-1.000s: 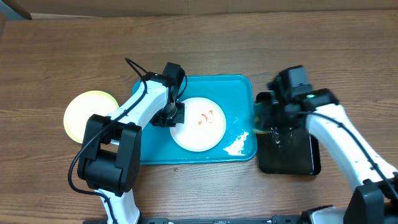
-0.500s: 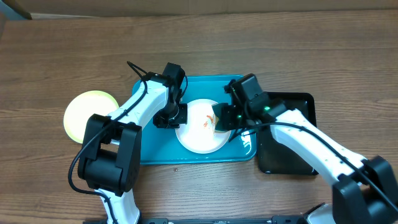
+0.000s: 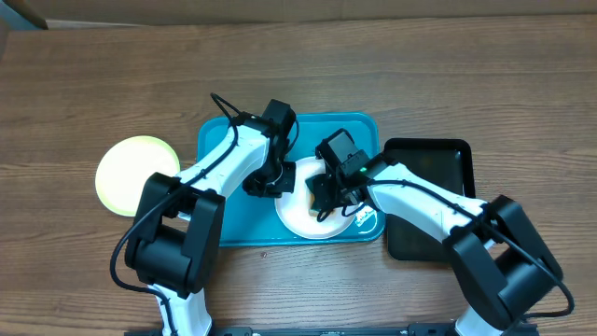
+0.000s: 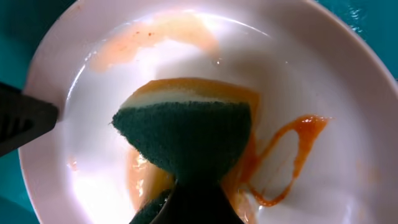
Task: Clean dirty plates on tray and stack at the side
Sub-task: 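Bring the sponge with right gripper onto the pink-white plate, then scrub the pink-white plate with the sponge while left gripper holds it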
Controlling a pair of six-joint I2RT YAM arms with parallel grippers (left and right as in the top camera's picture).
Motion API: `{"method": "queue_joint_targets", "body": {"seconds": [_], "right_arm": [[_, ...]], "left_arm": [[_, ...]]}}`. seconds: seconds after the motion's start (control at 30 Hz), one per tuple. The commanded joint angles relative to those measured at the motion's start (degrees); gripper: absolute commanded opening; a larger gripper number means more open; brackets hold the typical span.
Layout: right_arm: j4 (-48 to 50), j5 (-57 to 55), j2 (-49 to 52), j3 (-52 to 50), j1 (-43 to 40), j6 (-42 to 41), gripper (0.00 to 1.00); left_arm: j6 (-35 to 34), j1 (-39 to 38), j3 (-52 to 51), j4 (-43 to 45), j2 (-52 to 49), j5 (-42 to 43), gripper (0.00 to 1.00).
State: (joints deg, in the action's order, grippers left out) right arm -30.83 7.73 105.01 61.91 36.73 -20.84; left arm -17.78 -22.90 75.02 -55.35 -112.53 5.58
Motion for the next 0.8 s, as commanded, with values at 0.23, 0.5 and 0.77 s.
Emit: {"method": "queue_joint_targets", "body": {"seconds": [0.23,0.5,0.77], "right_arm": [[-5.4,-12.8,0.8,5.3,-1.3,-0.2,0.04],[-9.9,-12.4,1.3,6.3,-1.8,-0.2,0.04],[-14.7,-6.9,1.6,3.6,-1.8,0.2,0.04]], "left_arm": [[0.6,-0.4,-0.4,-0.2,-0.6,-0.2,0.04],[0.6,-0.4,-0.4,-0.2,-0.6,-0.2,0.04],[0.6,-0.4,-0.4,-0.1,-0.6,-0.2,0.04]]}}
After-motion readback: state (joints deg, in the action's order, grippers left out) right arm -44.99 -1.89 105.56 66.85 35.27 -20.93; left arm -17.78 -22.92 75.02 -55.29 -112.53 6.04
